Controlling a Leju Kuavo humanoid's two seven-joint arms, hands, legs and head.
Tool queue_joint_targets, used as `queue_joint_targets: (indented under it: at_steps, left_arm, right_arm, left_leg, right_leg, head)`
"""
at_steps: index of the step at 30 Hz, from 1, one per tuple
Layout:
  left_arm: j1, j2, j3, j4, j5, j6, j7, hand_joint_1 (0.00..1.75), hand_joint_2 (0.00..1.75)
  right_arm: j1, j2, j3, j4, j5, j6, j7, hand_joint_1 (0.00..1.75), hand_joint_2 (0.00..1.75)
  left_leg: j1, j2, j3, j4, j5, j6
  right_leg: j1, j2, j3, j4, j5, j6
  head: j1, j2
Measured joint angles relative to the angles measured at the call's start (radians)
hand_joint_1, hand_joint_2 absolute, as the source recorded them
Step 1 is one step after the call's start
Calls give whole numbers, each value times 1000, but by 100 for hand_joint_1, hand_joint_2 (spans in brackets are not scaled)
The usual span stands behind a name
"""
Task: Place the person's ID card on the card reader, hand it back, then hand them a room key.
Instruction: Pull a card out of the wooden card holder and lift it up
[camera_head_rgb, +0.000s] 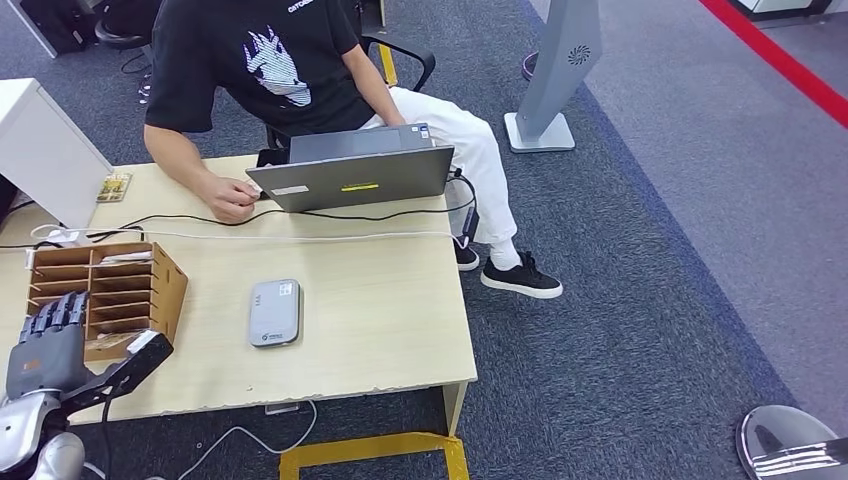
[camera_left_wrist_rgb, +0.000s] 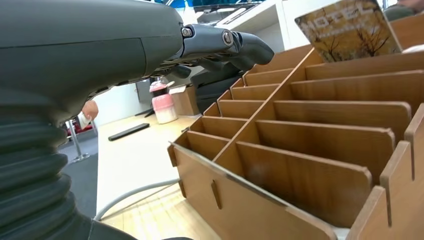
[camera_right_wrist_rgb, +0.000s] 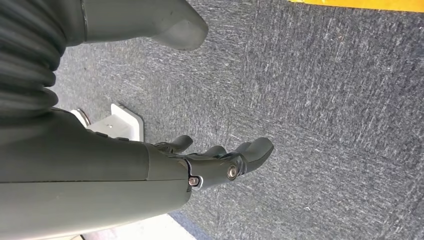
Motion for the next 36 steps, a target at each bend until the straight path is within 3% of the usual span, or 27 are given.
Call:
queue_joint_targets:
  at_steps: [2,4,6,8,36]
  left_arm:
    - [-1,-2,-1,6,1,2,0,0,175]
    - [-2,-4,-2,13,2,4,0,16,175]
    - [-3,-5,-3,18,4,4,0,103,175]
    - [-3,-5,-3,20,10,4,1,175,175]
    - [-7,-14,-3,21,-30,59,34,175,175]
  right_arm:
    - [0,0,0,0,0,0,0,0,175]
    - [0,0,0,0,0,-1,0,0,175]
    - [0,0,0,0,0,-3,0,0,175]
    - [0,0,0,0,0,-5,0,0,175]
    - [0,0,0,0,-1,-10,-8,0,175]
  left_leg:
    - [0,0,0,0,0,0]
    - [0,0,0,0,0,0]
    - [0,0,0,0,0,0]
    - [0,0,0,0,0,0]
    - [0,0,0,0,0,0]
  right_leg:
    - [0,0,0,0,0,0]
    - [0,0,0,0,0,0]
    - [0,0,0,0,0,0]
    - [0,0,0,0,0,0]
    - [0,0,0,0,0,0]
  head:
    - [0,0]
    - [0,0]
    - [0,0]
    - [0,0]
    - [0,0]
